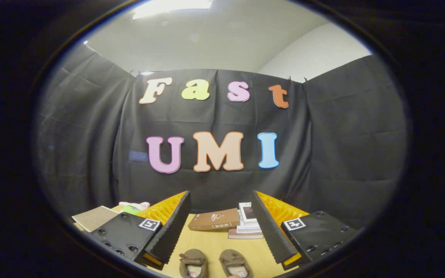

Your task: Open the storage box then place both shoes into the box .Put the left shoe in first, then the right shoe, with the right side of both shoes facing outward in a uniform manner.

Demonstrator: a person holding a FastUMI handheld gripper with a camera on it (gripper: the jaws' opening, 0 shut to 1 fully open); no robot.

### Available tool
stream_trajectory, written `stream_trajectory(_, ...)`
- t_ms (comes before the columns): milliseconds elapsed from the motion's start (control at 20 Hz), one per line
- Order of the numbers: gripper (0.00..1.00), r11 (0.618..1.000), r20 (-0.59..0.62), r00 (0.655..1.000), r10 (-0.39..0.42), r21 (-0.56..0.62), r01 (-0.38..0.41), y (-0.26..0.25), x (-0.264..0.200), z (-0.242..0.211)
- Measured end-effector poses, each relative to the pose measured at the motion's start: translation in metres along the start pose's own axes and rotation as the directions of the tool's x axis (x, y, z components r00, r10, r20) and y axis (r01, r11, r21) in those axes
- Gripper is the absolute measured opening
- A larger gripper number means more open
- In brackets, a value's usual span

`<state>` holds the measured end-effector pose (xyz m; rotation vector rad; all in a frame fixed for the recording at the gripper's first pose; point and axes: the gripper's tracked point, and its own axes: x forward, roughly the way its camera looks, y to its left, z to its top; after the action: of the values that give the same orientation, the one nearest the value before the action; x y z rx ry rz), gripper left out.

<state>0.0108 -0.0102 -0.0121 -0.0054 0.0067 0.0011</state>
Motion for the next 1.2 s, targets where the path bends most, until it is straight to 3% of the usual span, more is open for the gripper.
stream_trajectory(450,0.99,0.971,-0.052,0.971,0.232,0.072,-0.228,0.070,0.002,-0.045)
stream_trajectory(700,0.98,0.921,-0.113,0.922,0.371,0.174,-0.349,0.114,0.000,-0.076)
stream_trajectory(950,0.97,0.796,-0.187,0.818,0.544,0.424,-0.433,0.165,-0.014,-0.120)
stream_trajectory(1200,0.98,0.674,-0.259,0.730,0.633,0.648,-0.355,0.192,-0.023,-0.164)
